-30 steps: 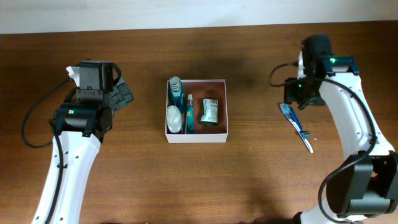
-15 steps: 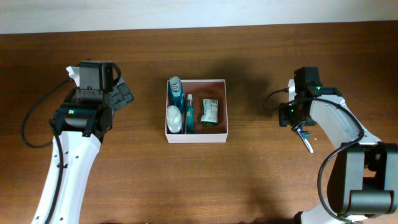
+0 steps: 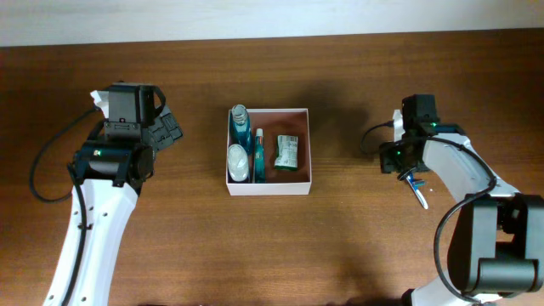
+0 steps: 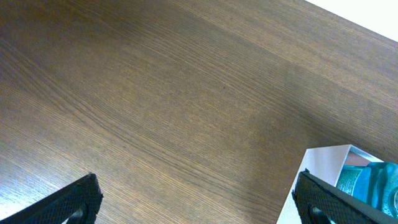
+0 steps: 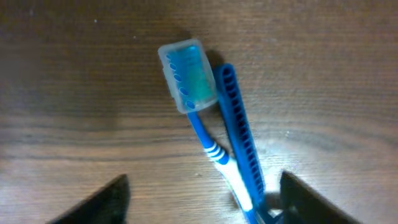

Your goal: Pack container

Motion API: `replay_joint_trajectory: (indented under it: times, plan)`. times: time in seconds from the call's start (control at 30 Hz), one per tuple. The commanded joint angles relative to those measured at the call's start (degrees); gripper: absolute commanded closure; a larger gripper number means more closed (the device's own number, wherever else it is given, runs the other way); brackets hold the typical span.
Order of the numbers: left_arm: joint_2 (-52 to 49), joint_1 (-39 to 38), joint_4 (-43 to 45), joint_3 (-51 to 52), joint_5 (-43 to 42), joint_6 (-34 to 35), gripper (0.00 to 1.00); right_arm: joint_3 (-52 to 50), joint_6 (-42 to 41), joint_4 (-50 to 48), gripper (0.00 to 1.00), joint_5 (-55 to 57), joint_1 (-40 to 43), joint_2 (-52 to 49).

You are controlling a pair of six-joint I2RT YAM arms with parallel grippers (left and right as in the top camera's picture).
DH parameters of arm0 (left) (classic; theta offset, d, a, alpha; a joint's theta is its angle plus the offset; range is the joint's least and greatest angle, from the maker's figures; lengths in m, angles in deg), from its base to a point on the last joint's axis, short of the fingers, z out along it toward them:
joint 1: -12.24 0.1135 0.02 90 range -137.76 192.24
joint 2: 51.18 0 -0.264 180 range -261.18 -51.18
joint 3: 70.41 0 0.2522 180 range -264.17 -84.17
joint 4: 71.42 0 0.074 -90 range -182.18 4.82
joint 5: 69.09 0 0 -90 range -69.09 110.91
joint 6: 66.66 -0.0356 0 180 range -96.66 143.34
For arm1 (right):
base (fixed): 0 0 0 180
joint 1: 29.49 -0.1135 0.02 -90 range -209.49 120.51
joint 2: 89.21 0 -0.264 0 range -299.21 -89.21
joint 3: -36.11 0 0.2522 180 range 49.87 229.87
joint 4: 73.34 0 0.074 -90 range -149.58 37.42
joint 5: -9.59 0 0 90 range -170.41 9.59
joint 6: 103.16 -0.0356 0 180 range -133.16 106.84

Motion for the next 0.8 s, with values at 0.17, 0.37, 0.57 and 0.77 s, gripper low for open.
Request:
replay_joint_trajectory:
  times: [0.17, 0.37, 0.57, 0.77]
  plan:
    - [-0.28, 0.15, -0.02, -0.46, -0.02, 0.31, 0.01, -0.85, 0.37, -0.79, 0.20, -0.61, 4.02, -4.68]
    - [-0.28, 0.13, -0.02, -0.46, -0.02, 0.31, 0.01, -0.85, 3.17, -0.76, 0.21, -11.02, 3.96, -5.60]
    - [-0.28, 0.15, -0.02, -0.46, -0.02, 0.31, 0.01, -0.85, 3.10, -0.33, 0.22, -18.53, 3.54, -5.60]
    - [-0.28, 0.15, -0.02, -0.46, -0.02, 0.31, 0.01, -0.83, 3.13, 0.07, 0.22, -23.02, 3.17, -5.60]
